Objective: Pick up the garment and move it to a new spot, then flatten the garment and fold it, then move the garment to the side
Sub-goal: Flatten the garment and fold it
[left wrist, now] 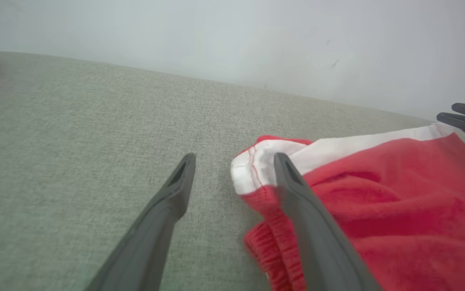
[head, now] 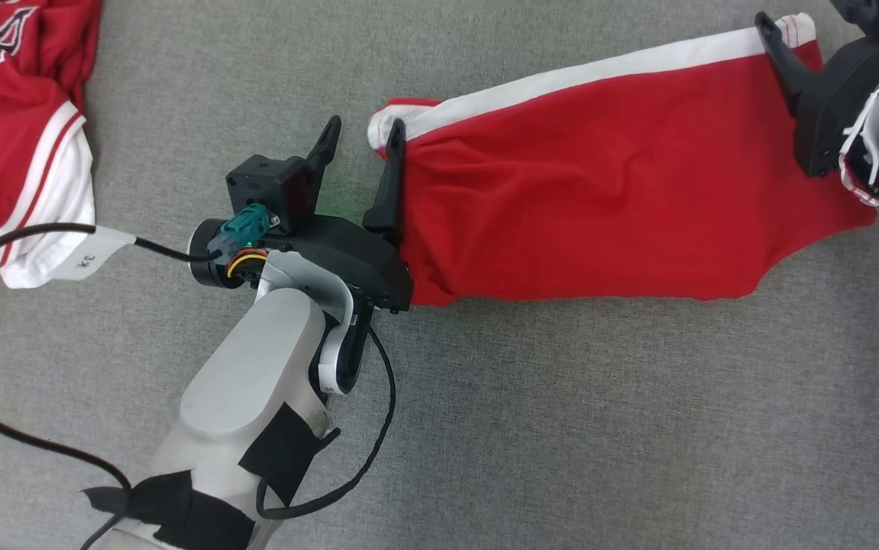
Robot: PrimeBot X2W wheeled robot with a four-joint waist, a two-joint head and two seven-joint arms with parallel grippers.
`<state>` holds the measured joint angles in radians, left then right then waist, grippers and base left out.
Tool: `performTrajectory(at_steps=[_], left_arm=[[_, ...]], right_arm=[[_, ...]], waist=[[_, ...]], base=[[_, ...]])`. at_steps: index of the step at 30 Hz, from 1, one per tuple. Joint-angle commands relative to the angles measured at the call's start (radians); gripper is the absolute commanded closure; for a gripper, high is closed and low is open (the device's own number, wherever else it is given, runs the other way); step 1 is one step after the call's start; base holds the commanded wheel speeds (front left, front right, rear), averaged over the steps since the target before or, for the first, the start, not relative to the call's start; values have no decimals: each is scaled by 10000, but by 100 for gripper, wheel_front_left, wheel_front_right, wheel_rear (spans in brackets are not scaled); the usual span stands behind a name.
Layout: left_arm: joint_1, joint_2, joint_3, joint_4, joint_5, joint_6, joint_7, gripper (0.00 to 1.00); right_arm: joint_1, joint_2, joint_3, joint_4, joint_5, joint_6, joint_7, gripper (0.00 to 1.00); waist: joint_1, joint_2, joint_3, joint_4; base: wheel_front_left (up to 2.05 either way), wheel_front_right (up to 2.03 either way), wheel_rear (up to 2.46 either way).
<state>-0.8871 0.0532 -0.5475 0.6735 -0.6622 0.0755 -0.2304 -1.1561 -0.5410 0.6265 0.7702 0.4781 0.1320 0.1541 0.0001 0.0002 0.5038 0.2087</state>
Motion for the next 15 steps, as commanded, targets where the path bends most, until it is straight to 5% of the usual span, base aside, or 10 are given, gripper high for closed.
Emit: performTrajectory(at_steps=[1,9,15], left_arm=[[-83,-23,7,11,80,-10,-91,0],[1106,709,713,-1743,1277,518,-350,0],[3426,1241,1575,-4283,2280,108,-351,0]], right_arm=[[-196,44,-78,135,102,-26,27,0],[-82,147,-457,866,229,-26,71,0],[381,400,-1316,1776,776,-26,1128,0]], waist=[[-1,-2,-88,-8],[-1,-2,-809,-189],[-1,-2,-1473,-178]], base=[[0,0,0],[0,0,0],[0,0,0]])
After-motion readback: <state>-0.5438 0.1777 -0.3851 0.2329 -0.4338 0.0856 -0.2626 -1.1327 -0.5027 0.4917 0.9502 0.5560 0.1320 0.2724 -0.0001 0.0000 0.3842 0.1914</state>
